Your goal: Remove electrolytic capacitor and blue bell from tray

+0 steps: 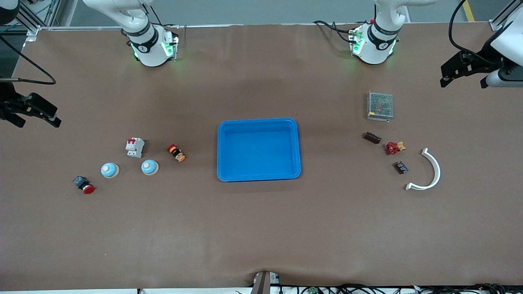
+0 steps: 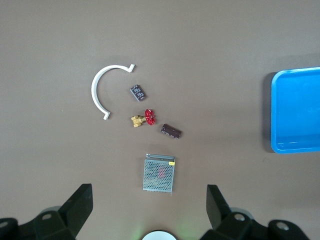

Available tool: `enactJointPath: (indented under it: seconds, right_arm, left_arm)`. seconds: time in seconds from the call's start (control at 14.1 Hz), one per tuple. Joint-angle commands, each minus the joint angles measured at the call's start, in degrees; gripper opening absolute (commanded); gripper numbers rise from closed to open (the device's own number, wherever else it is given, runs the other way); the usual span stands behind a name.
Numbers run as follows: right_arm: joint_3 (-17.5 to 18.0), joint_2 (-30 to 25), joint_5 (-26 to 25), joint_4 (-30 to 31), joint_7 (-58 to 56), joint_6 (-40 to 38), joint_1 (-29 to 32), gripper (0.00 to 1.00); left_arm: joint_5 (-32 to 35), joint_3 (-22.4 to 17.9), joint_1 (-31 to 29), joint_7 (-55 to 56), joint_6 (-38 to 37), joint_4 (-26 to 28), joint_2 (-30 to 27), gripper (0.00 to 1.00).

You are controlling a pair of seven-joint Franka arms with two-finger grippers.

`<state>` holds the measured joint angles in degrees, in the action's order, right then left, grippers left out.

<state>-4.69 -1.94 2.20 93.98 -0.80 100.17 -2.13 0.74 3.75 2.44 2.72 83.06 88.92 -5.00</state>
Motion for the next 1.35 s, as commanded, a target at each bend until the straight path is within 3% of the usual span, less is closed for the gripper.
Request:
enactJointPath:
  seconds: [0.0, 1.28]
  right_arm:
    - [0.73, 0.27, -0.35, -0.91, 0.28, -0.94, 1.07, 1.00]
    - [0.73, -0.43, -0.26, 2.00, 0.36, 1.17, 0.99, 1.00]
  left_arm:
    - [-0.39, 0.20, -0.33, 0.44, -0.35, -1.47, 0.52, 1.00]
    - [-0.30, 0.29, -0.33, 0.44, -0.44, -1.56, 0.87, 1.00]
